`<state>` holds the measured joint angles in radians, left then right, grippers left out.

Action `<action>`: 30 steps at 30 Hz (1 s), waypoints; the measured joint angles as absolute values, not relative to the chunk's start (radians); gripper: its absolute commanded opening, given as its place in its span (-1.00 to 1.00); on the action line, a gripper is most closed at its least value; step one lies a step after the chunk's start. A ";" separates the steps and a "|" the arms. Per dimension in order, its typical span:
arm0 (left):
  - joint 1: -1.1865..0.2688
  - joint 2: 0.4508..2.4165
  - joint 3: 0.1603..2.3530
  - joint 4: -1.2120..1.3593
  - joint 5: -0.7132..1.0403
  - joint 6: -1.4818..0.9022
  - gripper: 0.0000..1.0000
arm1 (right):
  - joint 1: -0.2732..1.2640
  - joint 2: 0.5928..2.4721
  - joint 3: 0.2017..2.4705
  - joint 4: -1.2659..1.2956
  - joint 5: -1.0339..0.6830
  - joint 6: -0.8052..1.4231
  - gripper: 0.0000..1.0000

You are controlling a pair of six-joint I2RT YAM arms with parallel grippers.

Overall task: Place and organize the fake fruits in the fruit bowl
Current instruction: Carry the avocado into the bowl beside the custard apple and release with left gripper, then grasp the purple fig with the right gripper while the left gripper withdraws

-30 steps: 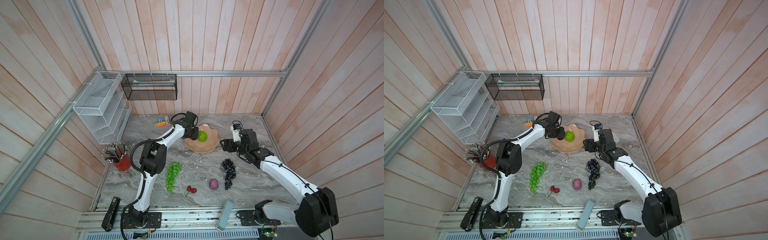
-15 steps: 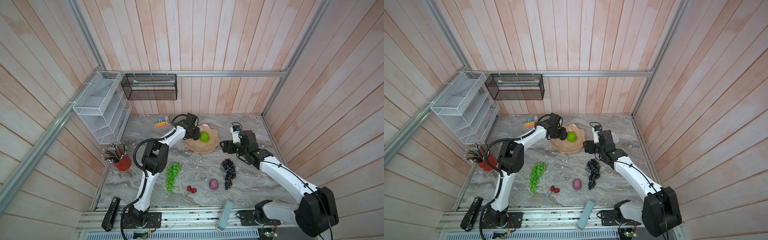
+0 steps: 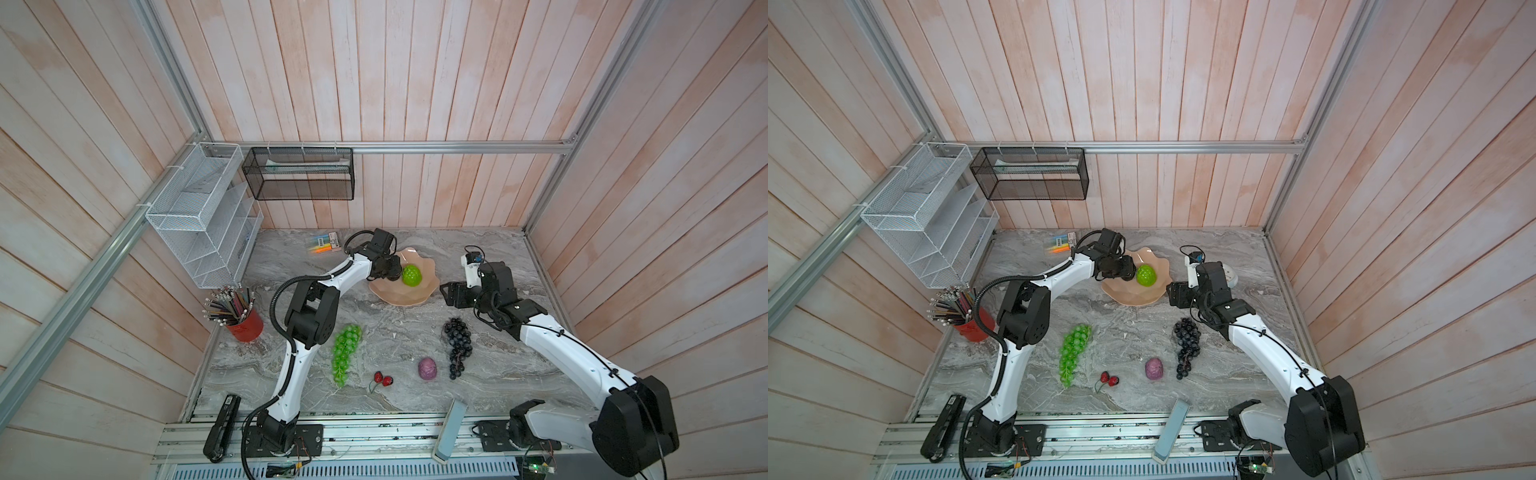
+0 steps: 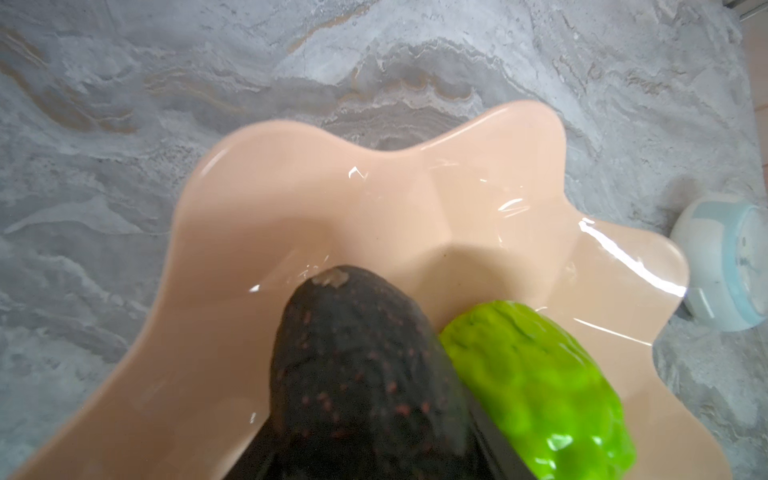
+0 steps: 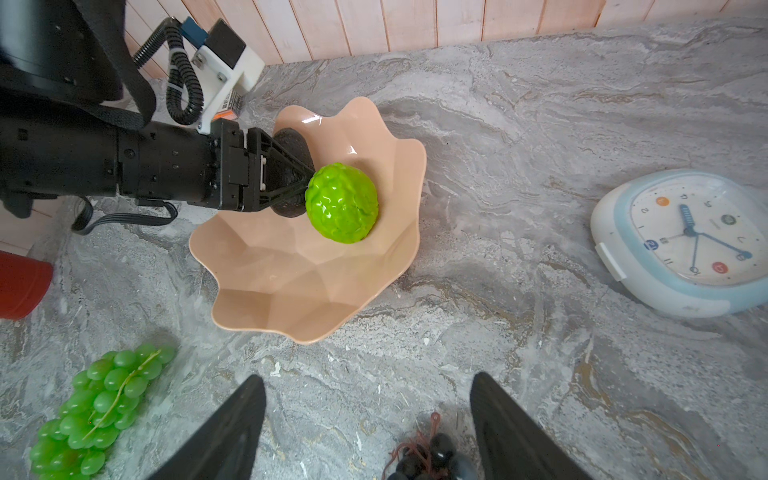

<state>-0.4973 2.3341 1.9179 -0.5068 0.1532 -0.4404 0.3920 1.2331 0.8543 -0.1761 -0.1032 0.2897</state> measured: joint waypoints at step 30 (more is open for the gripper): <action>-0.498 1.974 1.609 -0.482 0.140 -0.551 0.61 | 0.474 1.225 0.860 -0.185 -0.106 0.232 0.58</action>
<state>-0.4984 1.9743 1.6089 -0.4824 0.1398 -0.5510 0.4736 1.2251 0.8600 -0.1848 -0.1059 0.2317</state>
